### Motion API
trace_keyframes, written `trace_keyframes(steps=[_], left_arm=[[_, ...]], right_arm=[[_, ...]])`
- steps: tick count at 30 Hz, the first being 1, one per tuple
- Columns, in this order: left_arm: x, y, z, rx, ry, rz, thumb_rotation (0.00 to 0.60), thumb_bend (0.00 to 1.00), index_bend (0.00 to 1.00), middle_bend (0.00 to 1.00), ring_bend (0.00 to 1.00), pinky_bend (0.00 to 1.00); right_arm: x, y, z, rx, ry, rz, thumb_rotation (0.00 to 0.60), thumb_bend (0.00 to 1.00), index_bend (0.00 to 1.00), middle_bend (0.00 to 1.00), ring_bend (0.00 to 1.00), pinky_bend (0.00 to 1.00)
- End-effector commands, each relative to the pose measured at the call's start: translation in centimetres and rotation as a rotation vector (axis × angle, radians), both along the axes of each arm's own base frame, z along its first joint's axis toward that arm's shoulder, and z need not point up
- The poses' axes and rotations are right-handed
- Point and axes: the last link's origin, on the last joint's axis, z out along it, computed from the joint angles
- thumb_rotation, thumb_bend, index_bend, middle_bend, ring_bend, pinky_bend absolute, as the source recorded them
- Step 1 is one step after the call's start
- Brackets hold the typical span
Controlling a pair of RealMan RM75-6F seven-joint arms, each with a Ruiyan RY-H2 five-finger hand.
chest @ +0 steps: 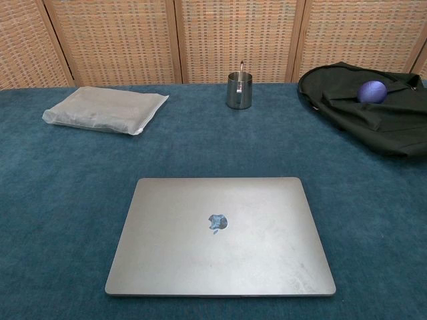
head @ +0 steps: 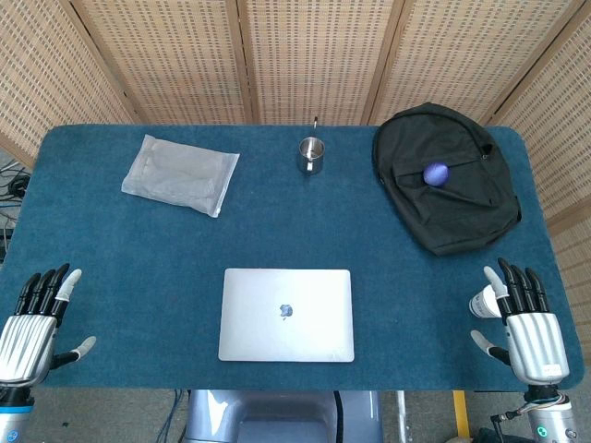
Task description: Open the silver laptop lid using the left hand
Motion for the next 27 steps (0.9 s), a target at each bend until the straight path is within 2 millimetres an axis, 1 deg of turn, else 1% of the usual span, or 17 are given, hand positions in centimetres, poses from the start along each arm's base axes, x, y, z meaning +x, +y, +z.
trace_keyframes(steps=[1,7,12,16,19,22,27], left_arm=[[0.0,0.0,0.0,-0.002,0.0,-0.002,0.6,0.0,0.0,0.0,0.0,0.0],[0.1,0.0,-0.4,-0.018,-0.001,-0.019,0.6,0.0,0.0,0.0,0.0,0.0],[1.3,0.5,-2.5,-0.103,-0.012,-0.095,0.6,0.0,0.0,0.0,0.0,0.0],[3.5,1.7,-5.9,-0.219,-0.004,-0.233,0.6,0.0,0.0,0.0,0.0,0.0],[5.1,2.7,-7.8,-0.282,-0.009,-0.333,0.6,0.0,0.0,0.0,0.0,0.0],[7.1,4.0,-10.7,-0.363,-0.026,-0.489,0.6,0.0,0.0,0.0,0.0,0.0],[9.8,5.9,-15.5,-0.47,0.011,-0.625,0.6,0.0,0.0,0.0,0.0,0.0]], right_arm=[[-0.1,0.0,-0.1,0.02,0.005,-0.008,0.6,0.0,0.05,0.0,0.0,0.0],[-0.1,0.1,-0.1,0.041,0.005,-0.022,0.6,0.0,0.05,0.0,0.0,0.0],[-0.2,0.0,-0.2,0.047,0.005,-0.028,0.6,0.0,0.05,0.0,0.0,0.0],[-0.4,-0.2,-0.3,0.049,-0.001,-0.035,0.6,0.0,0.05,0.0,0.0,0.0],[-0.4,-0.3,-0.3,0.047,-0.004,-0.036,0.6,0.0,0.05,0.0,0.0,0.0],[-0.4,-0.3,-0.2,0.045,-0.008,-0.032,0.6,0.0,0.05,0.0,0.0,0.0],[-0.4,-0.3,-0.2,0.044,-0.013,-0.033,0.6,0.0,0.05,0.0,0.0,0.0]])
